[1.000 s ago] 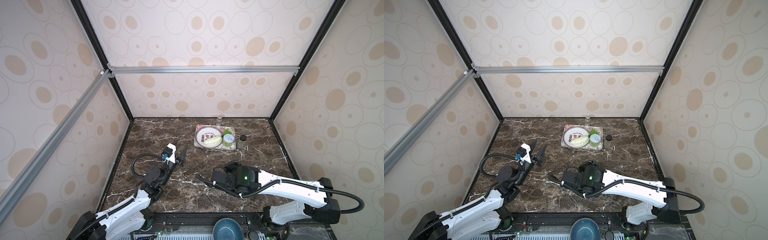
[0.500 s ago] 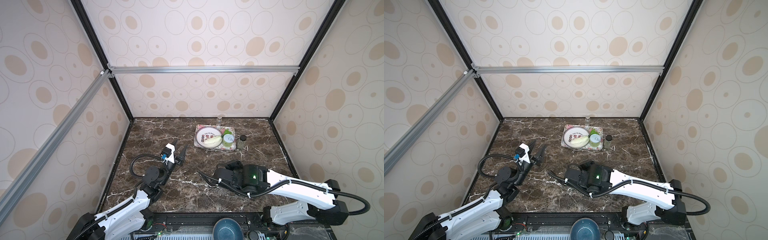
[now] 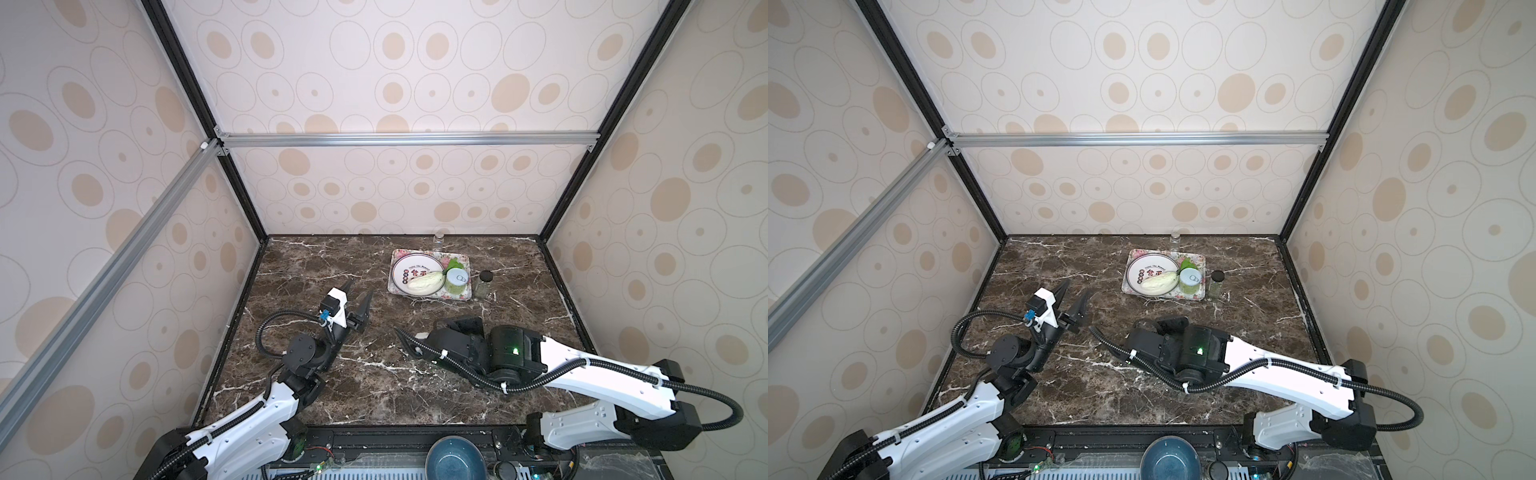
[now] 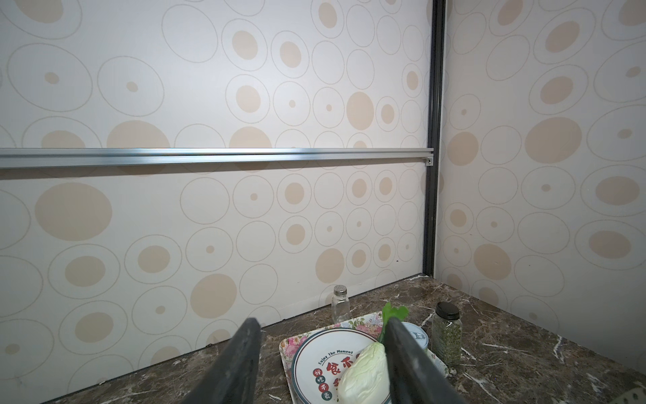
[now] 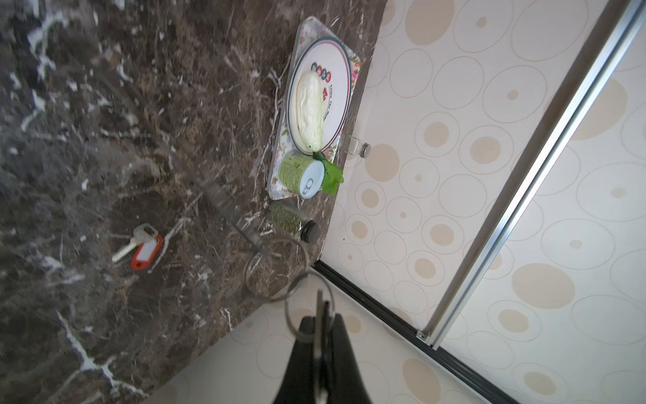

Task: Attach keys to a key ring
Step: Place the keyring at the center of the table.

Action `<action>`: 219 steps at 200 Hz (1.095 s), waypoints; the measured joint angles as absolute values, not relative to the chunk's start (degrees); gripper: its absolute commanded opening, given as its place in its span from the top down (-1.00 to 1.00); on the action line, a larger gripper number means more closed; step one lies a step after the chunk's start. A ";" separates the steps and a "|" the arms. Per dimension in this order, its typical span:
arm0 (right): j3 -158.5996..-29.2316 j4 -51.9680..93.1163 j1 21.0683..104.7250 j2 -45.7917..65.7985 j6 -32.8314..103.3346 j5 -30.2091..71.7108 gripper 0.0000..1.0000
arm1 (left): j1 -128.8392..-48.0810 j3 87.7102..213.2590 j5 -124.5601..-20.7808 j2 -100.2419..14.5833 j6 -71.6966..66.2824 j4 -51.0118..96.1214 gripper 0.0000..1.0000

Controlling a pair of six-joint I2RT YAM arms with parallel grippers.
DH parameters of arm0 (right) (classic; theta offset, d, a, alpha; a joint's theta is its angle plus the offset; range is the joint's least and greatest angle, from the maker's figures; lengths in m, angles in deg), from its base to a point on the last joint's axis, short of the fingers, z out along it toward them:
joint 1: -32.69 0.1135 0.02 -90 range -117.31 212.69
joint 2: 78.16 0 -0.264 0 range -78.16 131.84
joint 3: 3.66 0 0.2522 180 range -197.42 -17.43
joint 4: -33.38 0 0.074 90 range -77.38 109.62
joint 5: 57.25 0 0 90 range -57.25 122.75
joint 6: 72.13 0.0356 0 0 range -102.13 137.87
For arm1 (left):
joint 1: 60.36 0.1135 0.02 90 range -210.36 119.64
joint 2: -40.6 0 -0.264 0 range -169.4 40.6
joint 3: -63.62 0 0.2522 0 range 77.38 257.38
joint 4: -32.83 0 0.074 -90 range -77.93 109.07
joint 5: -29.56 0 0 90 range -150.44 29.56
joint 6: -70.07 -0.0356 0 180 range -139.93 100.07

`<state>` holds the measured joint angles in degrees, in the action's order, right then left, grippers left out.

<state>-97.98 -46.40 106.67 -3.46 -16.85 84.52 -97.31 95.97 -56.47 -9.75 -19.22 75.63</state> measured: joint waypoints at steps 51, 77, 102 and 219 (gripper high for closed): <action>-94.96 -36.34 106.67 -3.05 -7.54 80.89 1.00 | -96.72 95.75 -55.69 -9.42 -17.99 75.61 -0.51; -92.76 -29.41 106.67 -2.98 -4.50 77.61 1.00 | -96.50 95.58 -54.75 -9.07 -17.51 75.58 -0.60; -90.18 -21.89 106.32 -3.07 -2.97 74.57 1.00 | -96.20 95.27 -53.57 -8.59 -16.77 75.61 -0.84; -86.20 1.73 98.17 2.96 6.51 65.50 1.00 | -93.38 88.28 -42.18 4.46 -12.27 75.82 -1.00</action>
<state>-86.20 1.73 98.17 2.96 6.51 65.50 -93.38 88.28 -42.18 4.46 -12.27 75.82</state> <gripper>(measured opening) 0.059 0.998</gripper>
